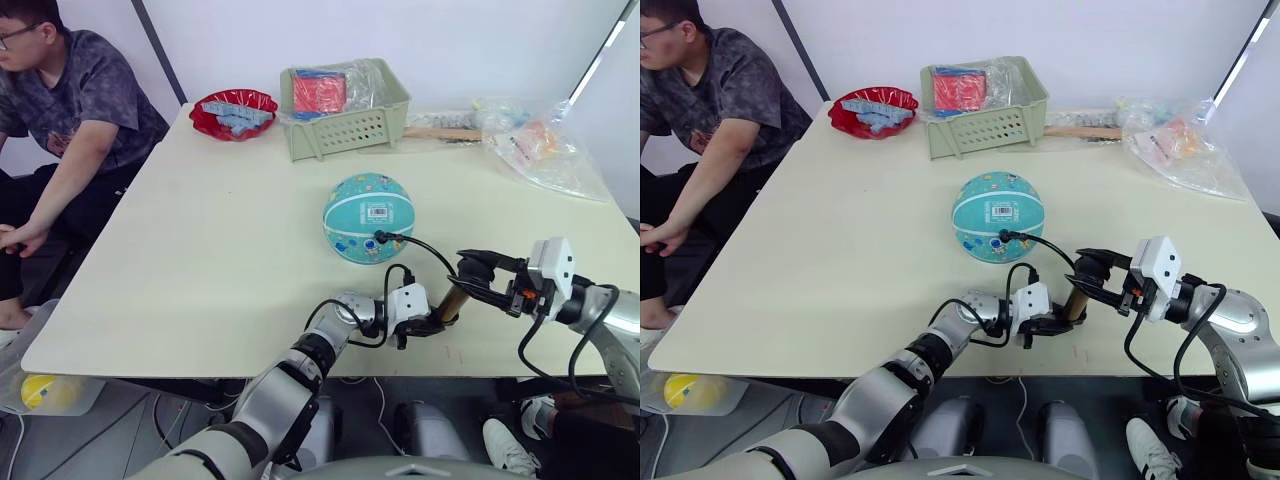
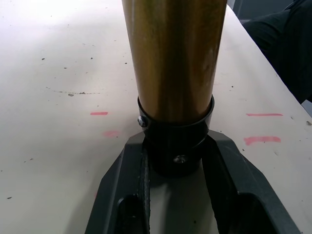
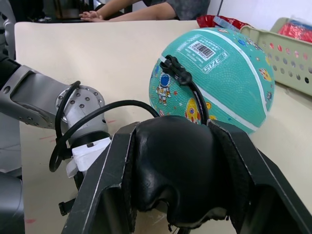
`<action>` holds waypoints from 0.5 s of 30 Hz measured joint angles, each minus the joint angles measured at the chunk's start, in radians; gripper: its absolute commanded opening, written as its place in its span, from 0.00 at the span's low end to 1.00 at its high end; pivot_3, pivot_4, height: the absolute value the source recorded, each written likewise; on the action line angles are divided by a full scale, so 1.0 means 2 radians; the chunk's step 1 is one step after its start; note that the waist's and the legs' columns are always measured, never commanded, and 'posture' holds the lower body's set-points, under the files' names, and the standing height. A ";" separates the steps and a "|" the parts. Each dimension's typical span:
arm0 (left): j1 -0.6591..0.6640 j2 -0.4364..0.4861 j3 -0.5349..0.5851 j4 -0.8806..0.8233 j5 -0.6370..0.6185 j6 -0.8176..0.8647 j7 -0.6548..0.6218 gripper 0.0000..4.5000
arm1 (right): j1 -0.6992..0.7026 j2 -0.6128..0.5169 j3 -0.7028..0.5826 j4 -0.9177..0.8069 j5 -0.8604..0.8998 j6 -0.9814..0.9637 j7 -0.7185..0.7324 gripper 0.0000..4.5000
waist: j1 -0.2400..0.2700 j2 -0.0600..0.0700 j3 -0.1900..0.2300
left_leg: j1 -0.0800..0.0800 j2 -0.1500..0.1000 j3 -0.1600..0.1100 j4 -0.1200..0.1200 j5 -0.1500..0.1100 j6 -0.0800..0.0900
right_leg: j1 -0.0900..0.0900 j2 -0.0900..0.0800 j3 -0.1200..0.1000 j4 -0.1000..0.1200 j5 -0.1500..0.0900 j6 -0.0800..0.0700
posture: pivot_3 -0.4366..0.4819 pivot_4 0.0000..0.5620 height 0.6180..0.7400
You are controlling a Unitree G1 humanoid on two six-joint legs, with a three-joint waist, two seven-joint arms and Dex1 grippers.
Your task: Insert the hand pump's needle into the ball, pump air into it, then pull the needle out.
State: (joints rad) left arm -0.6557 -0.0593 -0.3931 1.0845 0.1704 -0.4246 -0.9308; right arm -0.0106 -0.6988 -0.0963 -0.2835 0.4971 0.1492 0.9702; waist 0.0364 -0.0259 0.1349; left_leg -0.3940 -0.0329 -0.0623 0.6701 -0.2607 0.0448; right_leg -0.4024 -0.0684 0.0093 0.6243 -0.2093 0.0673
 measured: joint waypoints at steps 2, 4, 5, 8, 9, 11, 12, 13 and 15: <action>0.000 0.000 0.000 0.000 0.000 0.000 0.000 0.24 | -0.008 -0.003 -0.002 -0.004 0.006 0.012 -0.001 0.36 | 0.000 0.000 0.000 | 0.000 0.000 0.000 0.000 0.000 0.000 | 0.000 0.000 0.000 0.000 0.000 0.000 | 0.48 0.27 0.98; 0.000 0.000 0.000 -0.001 0.000 0.000 0.000 0.24 | -0.013 -0.010 -0.005 -0.006 0.013 0.029 -0.002 0.36 | 0.000 0.001 0.000 | 0.000 0.000 0.000 0.000 0.000 0.000 | 0.000 0.000 0.000 0.000 0.000 0.000 | 0.48 0.27 0.98; 0.000 -0.001 0.000 -0.001 0.000 0.000 -0.001 0.24 | -0.018 -0.014 -0.007 -0.007 0.019 0.042 -0.002 0.36 | 0.000 0.001 0.001 | 0.000 0.000 0.000 0.000 0.000 0.000 | 0.000 0.000 0.000 0.000 0.000 0.000 | 0.48 0.27 0.98; 0.000 -0.004 0.000 -0.003 0.000 0.000 -0.002 0.24 | -0.031 -0.033 -0.021 -0.013 0.051 0.087 -0.001 0.36 | 0.001 0.003 0.002 | -0.002 -0.001 0.000 0.000 0.000 0.000 | -0.001 -0.001 0.000 0.000 0.000 0.000 | 0.48 0.27 0.98; 0.000 -0.004 0.000 -0.004 -0.001 0.000 -0.003 0.24 | -0.036 -0.038 -0.028 -0.017 0.062 0.101 0.000 0.36 | 0.001 0.003 0.002 | -0.002 -0.001 0.000 0.000 0.000 0.000 | -0.001 -0.001 0.000 0.000 0.000 0.000 | 0.48 0.27 0.98; 0.000 -0.004 0.001 -0.005 -0.001 0.000 -0.004 0.24 | -0.055 -0.056 -0.045 -0.026 0.092 0.132 0.001 0.36 | 0.001 0.005 0.004 | -0.002 -0.001 0.000 0.000 0.000 0.000 | -0.001 -0.001 0.000 0.000 0.000 0.000 | 0.48 0.27 0.98; 0.000 -0.004 0.001 -0.006 -0.002 -0.001 -0.004 0.24 | -0.067 -0.068 -0.054 -0.030 0.108 0.150 0.002 0.36 | 0.001 0.005 0.004 | -0.002 -0.001 0.000 0.000 0.000 0.000 | -0.001 -0.001 0.000 0.000 0.000 0.000 | 0.48 0.27 0.98; 0.000 -0.004 0.001 -0.006 -0.003 -0.001 -0.004 0.24 | -0.082 -0.081 -0.066 -0.036 0.128 0.169 0.002 0.36 | 0.001 0.005 0.004 | -0.002 -0.001 0.000 0.000 0.000 0.000 | -0.001 -0.001 0.000 0.000 0.000 0.000 | 0.48 0.27 0.98; 0.000 -0.004 0.001 -0.006 -0.003 -0.001 -0.004 0.24 | -0.098 -0.092 -0.079 -0.041 0.147 0.186 0.002 0.36 | 0.002 0.005 0.005 | -0.002 -0.001 0.000 0.000 0.000 0.000 | -0.001 -0.001 0.000 0.000 0.000 0.000 | 0.48 0.27 0.98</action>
State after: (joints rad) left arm -0.6548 -0.0676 -0.3918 1.0727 0.1636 -0.4269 -0.9389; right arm -0.2069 -0.8822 -0.2542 -0.3652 0.7912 0.5217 0.9744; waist 0.0397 -0.0151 0.1445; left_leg -0.3982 -0.0348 -0.0631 0.6701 -0.2607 0.0449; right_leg -0.4046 -0.0705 0.0087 0.6239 -0.2093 0.0671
